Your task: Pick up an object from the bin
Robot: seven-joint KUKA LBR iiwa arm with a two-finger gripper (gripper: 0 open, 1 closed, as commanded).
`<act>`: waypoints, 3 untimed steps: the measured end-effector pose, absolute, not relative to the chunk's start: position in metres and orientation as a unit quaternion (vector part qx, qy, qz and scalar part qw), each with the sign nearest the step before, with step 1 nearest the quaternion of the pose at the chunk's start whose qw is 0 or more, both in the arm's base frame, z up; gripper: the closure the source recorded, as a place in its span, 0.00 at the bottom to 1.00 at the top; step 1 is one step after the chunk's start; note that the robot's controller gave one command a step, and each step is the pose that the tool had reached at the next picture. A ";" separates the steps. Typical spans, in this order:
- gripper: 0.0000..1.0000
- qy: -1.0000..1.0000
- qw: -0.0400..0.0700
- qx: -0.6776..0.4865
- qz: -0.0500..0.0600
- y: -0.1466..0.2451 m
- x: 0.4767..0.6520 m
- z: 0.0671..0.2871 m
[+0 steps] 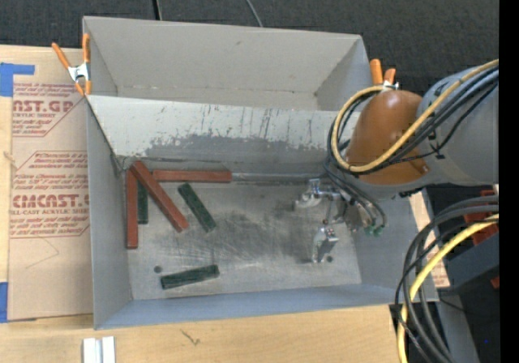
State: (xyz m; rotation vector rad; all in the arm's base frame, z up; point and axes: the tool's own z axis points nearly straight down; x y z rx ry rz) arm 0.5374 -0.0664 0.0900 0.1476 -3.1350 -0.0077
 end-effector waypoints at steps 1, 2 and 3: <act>0.00 -1.000 -0.001 0.012 0.001 -0.072 0.539 0.087; 0.00 -1.000 0.000 -0.003 0.000 -0.037 0.539 0.103; 0.00 -0.999 -0.001 0.032 -0.001 -0.032 0.534 0.101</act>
Offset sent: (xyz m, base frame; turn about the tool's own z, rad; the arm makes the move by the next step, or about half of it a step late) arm 0.0020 0.0346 0.0181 0.1050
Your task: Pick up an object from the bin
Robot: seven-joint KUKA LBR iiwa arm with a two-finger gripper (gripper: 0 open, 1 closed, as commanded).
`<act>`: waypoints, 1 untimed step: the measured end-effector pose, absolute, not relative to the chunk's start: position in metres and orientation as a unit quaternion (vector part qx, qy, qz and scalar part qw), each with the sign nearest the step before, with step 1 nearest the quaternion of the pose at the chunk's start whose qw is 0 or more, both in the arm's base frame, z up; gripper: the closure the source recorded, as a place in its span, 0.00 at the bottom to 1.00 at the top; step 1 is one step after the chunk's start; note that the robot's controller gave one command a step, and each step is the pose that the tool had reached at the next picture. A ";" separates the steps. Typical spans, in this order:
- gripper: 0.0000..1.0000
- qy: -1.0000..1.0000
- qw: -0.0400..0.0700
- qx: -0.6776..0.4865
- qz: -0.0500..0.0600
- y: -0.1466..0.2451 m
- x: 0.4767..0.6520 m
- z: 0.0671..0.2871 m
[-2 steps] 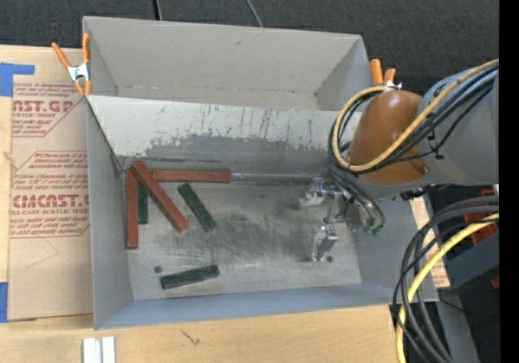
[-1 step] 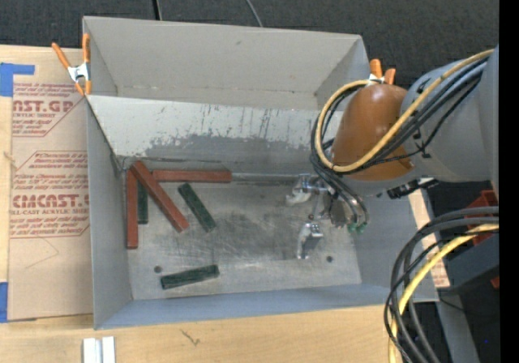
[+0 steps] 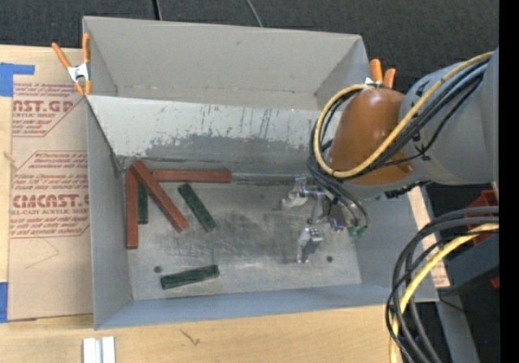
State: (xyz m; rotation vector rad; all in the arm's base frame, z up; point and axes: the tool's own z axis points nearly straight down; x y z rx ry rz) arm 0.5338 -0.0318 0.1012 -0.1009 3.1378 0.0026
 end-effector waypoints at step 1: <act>0.00 0.994 0.001 -0.110 0.000 -0.050 0.534 0.097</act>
Offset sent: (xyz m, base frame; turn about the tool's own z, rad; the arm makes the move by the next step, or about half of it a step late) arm -0.0118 0.1630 -0.0158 -0.3025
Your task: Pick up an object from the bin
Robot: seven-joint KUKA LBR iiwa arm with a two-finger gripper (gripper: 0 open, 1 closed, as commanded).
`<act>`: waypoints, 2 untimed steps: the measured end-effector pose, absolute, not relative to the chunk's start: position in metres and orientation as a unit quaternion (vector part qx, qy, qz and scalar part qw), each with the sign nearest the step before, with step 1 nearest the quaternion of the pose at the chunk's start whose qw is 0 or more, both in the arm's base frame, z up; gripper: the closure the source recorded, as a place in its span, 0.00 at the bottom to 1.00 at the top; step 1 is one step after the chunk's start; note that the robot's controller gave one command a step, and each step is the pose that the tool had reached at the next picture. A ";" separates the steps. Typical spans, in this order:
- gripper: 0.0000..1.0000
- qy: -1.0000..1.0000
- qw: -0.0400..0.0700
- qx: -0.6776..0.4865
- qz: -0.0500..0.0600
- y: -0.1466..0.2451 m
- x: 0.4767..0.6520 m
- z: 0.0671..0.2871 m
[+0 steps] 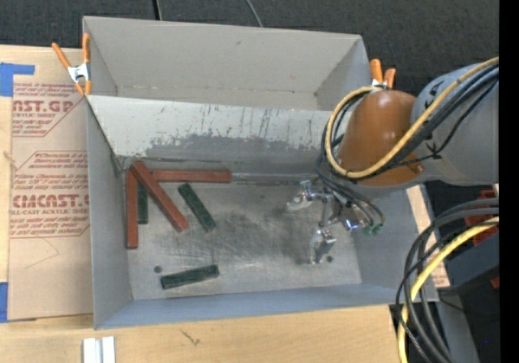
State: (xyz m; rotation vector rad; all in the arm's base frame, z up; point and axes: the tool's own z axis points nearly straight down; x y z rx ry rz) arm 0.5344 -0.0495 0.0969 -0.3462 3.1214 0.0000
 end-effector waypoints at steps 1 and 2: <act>0.00 0.991 0.000 -0.135 -0.001 -0.006 0.531 0.093; 0.00 0.987 0.001 -0.158 0.001 0.064 0.527 0.089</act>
Offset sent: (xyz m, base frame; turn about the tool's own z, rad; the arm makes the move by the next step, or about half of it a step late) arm 0.0000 0.0000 0.0000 0.0000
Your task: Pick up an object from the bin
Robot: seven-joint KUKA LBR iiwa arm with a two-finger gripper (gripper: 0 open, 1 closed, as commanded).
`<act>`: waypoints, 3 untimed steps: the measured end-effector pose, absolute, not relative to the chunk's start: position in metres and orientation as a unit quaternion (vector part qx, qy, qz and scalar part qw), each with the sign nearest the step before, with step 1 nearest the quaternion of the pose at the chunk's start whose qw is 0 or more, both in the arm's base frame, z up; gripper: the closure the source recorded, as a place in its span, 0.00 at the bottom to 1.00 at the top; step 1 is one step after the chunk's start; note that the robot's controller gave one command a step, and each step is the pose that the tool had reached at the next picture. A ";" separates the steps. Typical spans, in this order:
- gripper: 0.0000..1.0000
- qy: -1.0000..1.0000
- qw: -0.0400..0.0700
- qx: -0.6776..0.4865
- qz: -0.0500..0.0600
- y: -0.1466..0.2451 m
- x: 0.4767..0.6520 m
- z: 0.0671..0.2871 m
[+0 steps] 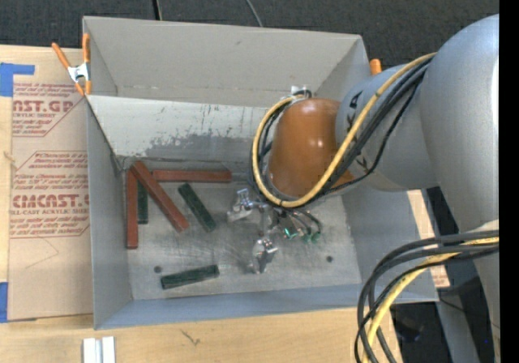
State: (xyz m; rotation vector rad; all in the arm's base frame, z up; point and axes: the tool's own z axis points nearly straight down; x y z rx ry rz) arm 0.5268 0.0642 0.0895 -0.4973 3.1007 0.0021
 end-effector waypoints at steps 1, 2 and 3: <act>0.00 0.987 0.001 -0.159 0.002 0.105 0.527 0.087; 0.00 0.971 0.000 -0.239 0.000 0.152 0.500 0.096; 1.00 0.971 0.012 -0.238 0.003 0.147 0.495 0.077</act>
Offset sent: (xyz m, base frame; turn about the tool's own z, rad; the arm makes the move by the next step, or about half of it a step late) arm -0.0373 0.1056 0.0117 -0.1989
